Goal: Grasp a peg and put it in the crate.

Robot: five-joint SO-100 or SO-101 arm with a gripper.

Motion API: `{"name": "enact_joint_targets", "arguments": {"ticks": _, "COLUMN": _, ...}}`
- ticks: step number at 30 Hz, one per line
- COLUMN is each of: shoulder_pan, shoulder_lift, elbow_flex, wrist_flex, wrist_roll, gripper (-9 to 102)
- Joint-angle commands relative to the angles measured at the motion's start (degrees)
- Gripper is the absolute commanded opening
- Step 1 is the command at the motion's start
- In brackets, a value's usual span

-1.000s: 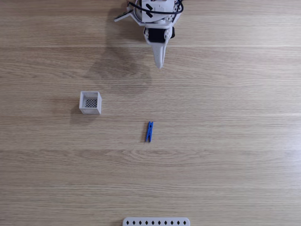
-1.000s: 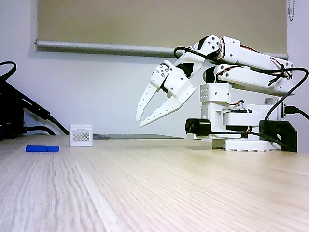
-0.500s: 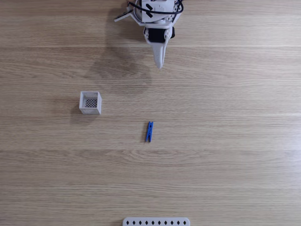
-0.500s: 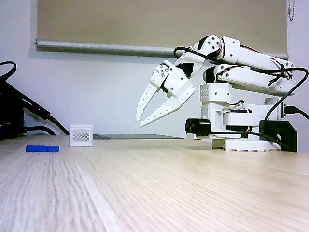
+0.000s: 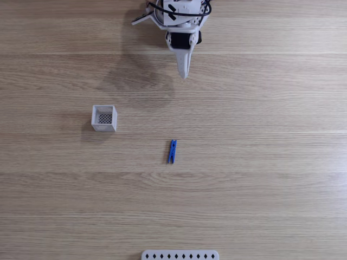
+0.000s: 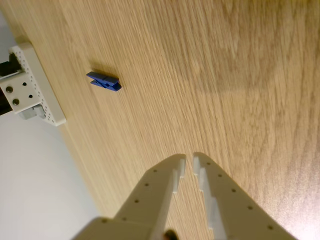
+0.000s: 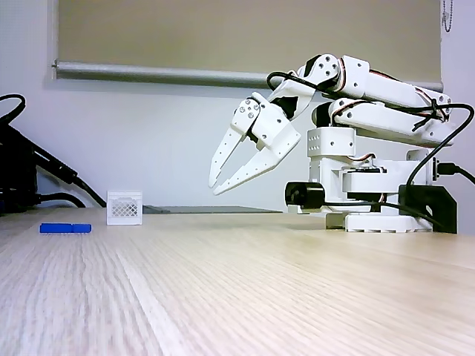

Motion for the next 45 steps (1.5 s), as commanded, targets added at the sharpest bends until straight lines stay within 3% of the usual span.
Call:
{"name": "enact_joint_targets", "arguments": {"ticks": 1, "shoulder_pan": -0.44, "shoulder_lift": 0.26, "elbow_flex": -2.90, "wrist_flex": 0.18, "wrist_roll": -0.70, "gripper": 0}}
{"name": "enact_joint_targets", "arguments": {"ticks": 6, "shoulder_pan": -0.44, "shoulder_lift": -11.16, "elbow_flex": -8.26, "wrist_flex": -0.97, "wrist_roll": -3.43, "gripper": 0}}
{"name": "enact_joint_targets", "arguments": {"ticks": 10, "shoulder_pan": -0.44, "shoulder_lift": -26.19, "elbow_flex": -21.45, "wrist_flex": -0.97, "wrist_roll": -15.03, "gripper": 0}}
{"name": "enact_joint_targets", "arguments": {"ticks": 19, "shoulder_pan": 0.53, "shoulder_lift": -63.90, "elbow_flex": -47.29, "wrist_flex": 0.18, "wrist_roll": -60.03, "gripper": 0}}
{"name": "enact_joint_targets", "arguments": {"ticks": 23, "shoulder_pan": 0.53, "shoulder_lift": -74.36, "elbow_flex": -56.07, "wrist_flex": -0.53, "wrist_roll": -82.71, "gripper": 0}}
{"name": "enact_joint_targets", "arguments": {"ticks": 27, "shoulder_pan": 0.79, "shoulder_lift": -81.91, "elbow_flex": -63.19, "wrist_flex": -0.88, "wrist_roll": -97.56, "gripper": 0}}
{"name": "enact_joint_targets", "arguments": {"ticks": 40, "shoulder_pan": 5.80, "shoulder_lift": -108.54, "elbow_flex": -88.59, "wrist_flex": -0.97, "wrist_roll": -108.11, "gripper": 1}}
{"name": "enact_joint_targets", "arguments": {"ticks": 45, "shoulder_pan": 5.80, "shoulder_lift": -113.73, "elbow_flex": -94.92, "wrist_flex": -1.05, "wrist_roll": -107.93, "gripper": 15}}
